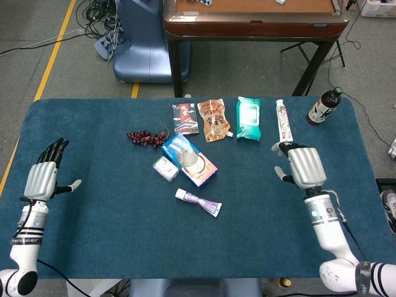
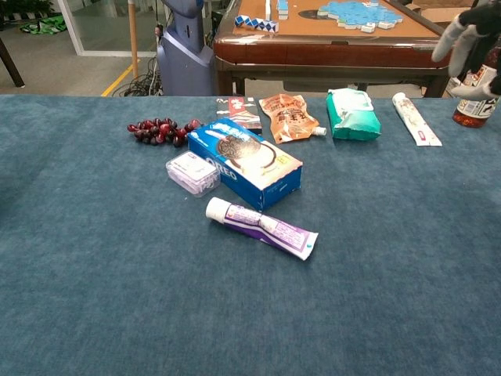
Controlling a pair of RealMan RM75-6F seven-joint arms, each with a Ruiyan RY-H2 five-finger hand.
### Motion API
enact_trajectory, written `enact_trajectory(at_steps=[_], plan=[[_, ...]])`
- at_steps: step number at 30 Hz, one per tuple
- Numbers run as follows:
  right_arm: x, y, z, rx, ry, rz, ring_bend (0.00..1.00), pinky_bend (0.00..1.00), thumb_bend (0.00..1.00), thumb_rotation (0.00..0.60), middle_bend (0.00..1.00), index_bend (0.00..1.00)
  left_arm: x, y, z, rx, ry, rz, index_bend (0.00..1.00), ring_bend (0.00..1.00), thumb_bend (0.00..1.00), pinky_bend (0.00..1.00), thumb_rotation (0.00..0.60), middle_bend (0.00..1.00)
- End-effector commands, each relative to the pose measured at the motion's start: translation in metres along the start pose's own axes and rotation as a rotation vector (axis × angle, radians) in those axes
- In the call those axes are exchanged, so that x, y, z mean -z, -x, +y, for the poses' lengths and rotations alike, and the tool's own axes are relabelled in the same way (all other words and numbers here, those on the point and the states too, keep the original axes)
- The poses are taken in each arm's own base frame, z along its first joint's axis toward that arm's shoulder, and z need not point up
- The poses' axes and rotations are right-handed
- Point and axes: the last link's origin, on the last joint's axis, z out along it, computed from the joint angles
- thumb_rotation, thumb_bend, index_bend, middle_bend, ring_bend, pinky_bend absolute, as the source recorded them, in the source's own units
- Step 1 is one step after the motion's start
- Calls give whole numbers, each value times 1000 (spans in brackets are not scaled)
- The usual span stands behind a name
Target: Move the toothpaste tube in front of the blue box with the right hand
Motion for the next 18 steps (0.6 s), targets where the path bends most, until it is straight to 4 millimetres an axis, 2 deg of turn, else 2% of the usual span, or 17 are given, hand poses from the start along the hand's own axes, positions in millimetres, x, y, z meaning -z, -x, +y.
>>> enact_trajectory(at_steps=[1, 6, 13, 18], plan=[[20, 3, 17, 21, 21, 20, 442, 490, 324, 600, 487, 393, 17, -4, -8, -48, -8, 14, 0, 0, 148, 73, 600, 19], [45, 3, 30, 11, 61, 43, 450, 491, 324, 600, 492, 394, 37, -9, -7, -78, -13, 11, 0, 0, 149, 73, 600, 19], [93, 5, 49, 32, 149, 64, 465, 491, 324, 600, 499, 409, 77, -11, 0, -132, -9, 19, 0, 0, 148, 73, 600, 19], [114, 3, 62, 40, 221, 71, 467, 490, 324, 600, 507, 416, 97, -9, 4, -169, -29, 0, 0, 0, 149, 73, 600, 19]])
